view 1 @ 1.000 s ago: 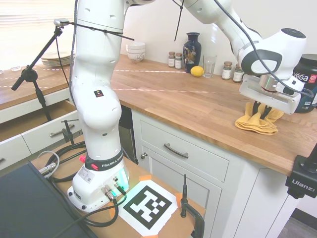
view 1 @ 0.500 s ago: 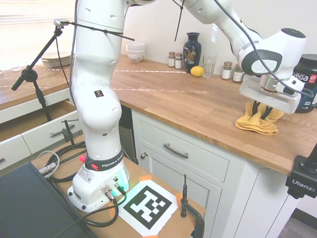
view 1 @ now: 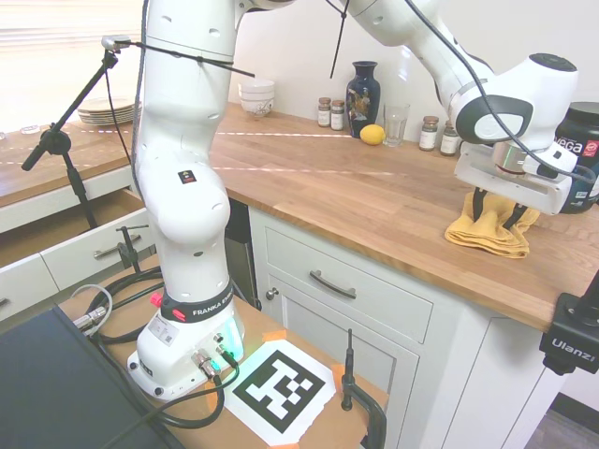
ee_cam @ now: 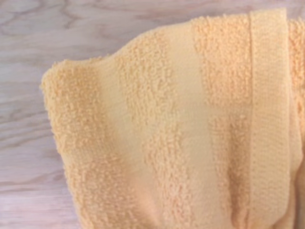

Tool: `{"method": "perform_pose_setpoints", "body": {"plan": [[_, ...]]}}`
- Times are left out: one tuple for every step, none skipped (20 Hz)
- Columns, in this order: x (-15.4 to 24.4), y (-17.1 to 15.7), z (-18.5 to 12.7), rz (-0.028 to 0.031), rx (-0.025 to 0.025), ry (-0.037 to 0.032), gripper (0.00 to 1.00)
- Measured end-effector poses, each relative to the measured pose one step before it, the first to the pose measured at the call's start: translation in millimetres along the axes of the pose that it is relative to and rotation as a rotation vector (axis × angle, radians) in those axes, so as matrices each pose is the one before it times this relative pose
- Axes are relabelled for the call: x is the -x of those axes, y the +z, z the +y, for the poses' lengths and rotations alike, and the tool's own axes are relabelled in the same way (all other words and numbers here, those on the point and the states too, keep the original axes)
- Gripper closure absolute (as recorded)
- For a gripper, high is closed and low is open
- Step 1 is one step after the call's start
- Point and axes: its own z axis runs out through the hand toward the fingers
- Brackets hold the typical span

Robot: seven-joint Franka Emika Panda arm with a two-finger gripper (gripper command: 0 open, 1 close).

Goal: Wipe the counter

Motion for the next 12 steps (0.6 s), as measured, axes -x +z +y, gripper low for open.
{"method": "perform_pose_setpoints", "body": {"plan": [[-0.01,-0.46,-0.01,0.00163,-0.00029,0.00000,0.00],[0.13,-0.57,0.03,0.00180,-0.00042,0.00008,0.00],[0.26,-0.80,0.15,0.00346,-0.00048,0.00029,0.00],[0.53,-1.10,0.33,0.00434,-0.00100,0.00085,0.00],[0.49,-1.67,0.32,0.00403,-0.00164,0.00105,0.00],[0.46,-2.81,0.42,0.00412,-0.00323,0.00194,0.00],[0.96,-3.78,0.77,0.00506,-0.00453,0.00291,0.00],[1.43,-4.35,1.04,0.00486,-0.00509,0.00232,0.00],[1.69,-4.43,1.37,0.00451,-0.00540,0.00250,0.00],[1.54,-5.23,1.51,0.00570,-0.00636,0.00143,0.00],[2.16,-5.30,1.51,0.00536,-0.00768,-0.00085,0.00],[2.29,-4.82,1.53,0.00497,-0.00677,-0.00287,0.00]]}}
